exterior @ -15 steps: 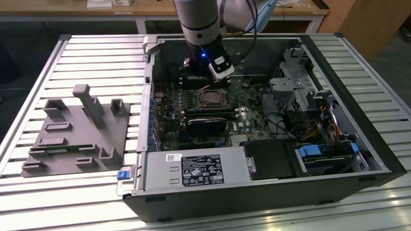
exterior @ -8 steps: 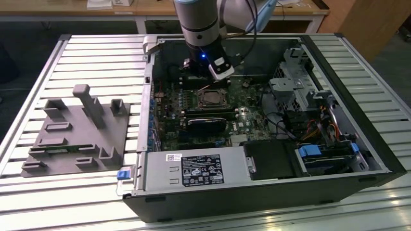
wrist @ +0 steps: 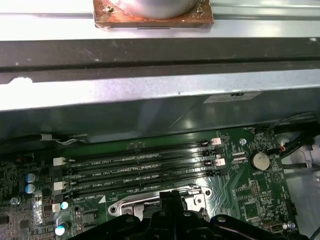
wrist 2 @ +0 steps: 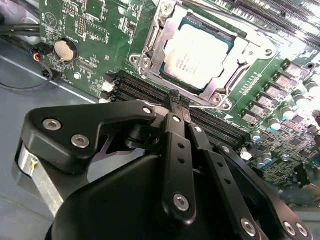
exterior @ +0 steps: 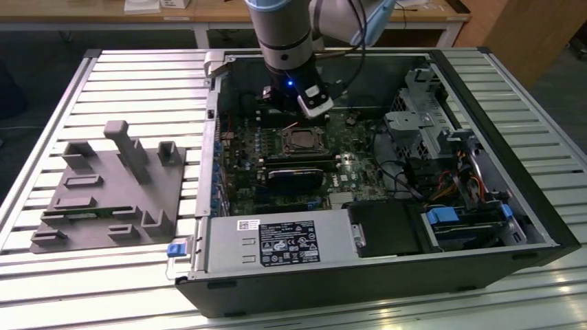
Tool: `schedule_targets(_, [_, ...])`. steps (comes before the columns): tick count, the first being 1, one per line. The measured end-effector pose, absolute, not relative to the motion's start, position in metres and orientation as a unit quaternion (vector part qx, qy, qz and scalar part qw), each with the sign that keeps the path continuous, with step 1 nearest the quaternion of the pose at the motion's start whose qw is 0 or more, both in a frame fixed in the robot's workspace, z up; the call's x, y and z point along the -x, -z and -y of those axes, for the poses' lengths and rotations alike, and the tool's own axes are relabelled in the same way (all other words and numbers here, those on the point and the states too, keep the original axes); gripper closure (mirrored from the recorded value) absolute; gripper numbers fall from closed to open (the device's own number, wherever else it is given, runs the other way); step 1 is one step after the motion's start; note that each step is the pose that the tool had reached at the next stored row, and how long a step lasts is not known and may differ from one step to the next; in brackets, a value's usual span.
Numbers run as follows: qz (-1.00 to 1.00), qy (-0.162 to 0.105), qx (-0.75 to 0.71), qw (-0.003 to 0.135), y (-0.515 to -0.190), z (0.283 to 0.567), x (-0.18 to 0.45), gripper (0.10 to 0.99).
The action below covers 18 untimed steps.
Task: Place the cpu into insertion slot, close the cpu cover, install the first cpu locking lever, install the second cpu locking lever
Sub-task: 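Install the first cpu locking lever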
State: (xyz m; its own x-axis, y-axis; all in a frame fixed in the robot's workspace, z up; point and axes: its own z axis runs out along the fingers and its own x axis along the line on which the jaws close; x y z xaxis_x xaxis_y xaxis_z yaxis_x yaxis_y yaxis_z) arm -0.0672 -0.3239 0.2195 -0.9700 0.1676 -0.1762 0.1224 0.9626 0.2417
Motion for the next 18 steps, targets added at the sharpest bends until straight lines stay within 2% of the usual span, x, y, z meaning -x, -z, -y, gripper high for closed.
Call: schedule_targets(18, [-0.98, -0.109, -0.132, 0.105, -0.207, 0.315, 0.065, 0.98])
